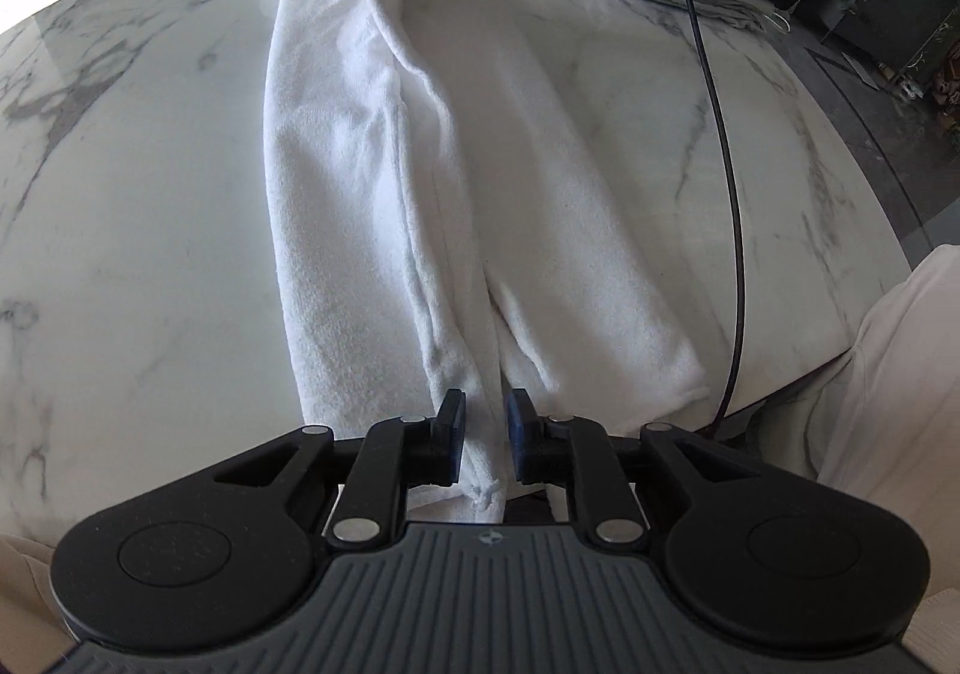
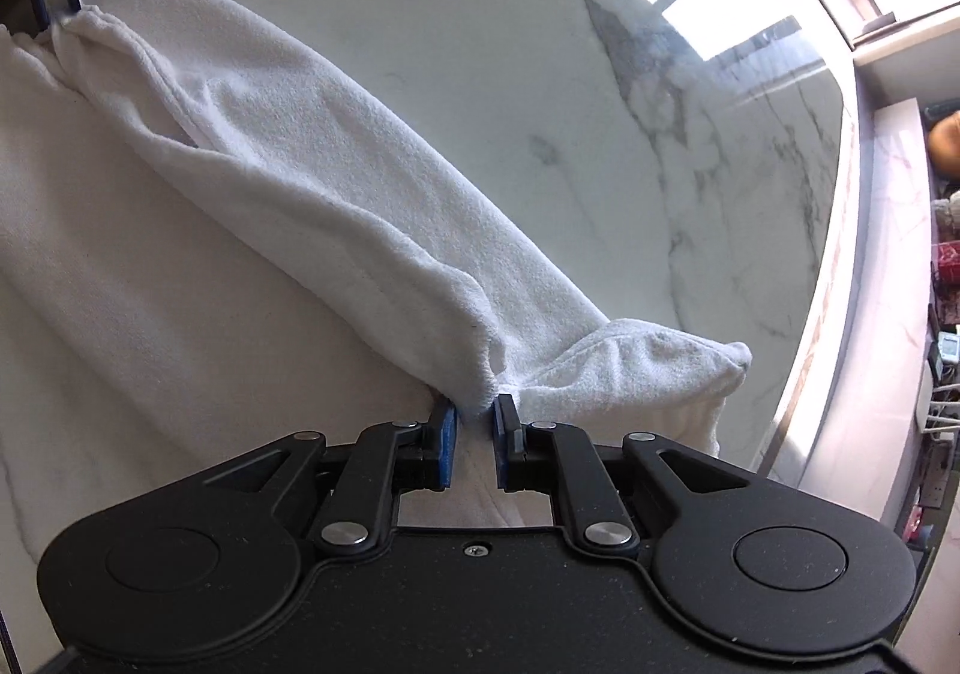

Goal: Fold clothes

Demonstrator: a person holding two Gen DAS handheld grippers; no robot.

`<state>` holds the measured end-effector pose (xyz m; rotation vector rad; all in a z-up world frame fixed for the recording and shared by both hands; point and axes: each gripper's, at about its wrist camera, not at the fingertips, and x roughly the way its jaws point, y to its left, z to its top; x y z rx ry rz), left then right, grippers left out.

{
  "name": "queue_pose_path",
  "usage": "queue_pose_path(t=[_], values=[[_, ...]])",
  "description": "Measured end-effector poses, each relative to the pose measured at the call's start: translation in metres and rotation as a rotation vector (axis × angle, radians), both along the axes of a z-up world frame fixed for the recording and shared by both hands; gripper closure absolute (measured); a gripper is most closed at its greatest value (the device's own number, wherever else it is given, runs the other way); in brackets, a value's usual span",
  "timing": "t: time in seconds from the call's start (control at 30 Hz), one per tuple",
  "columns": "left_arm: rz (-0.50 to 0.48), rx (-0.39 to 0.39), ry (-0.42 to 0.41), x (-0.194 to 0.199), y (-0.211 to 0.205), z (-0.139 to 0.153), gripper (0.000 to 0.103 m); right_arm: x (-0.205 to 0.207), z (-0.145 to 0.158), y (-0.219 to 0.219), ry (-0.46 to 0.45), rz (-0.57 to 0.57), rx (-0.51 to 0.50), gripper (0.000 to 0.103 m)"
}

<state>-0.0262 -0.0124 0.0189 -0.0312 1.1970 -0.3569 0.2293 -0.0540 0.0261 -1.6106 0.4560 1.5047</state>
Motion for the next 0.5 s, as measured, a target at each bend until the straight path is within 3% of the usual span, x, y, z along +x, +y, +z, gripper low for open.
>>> queue_pose_path(t=[0.17,0.3,0.4,0.5], values=[[-0.036,-0.017,-0.055,-0.012,0.003,0.019,0.080,-0.013,0.018,-0.007,-0.021,-0.094,0.019,0.083],[0.006,0.005,-0.118,-0.014,0.019,0.035,0.080,-0.028,0.019,-0.010,-0.068,-0.321,0.006,0.083],[0.019,0.006,-0.157,-0.014,0.026,0.039,0.078,-0.049,0.027,-0.027,-0.017,-0.452,0.071,0.083],[0.035,-0.049,-0.167,-0.012,0.035,0.036,0.073,-0.072,0.027,-0.043,0.041,-0.553,0.167,0.084]])
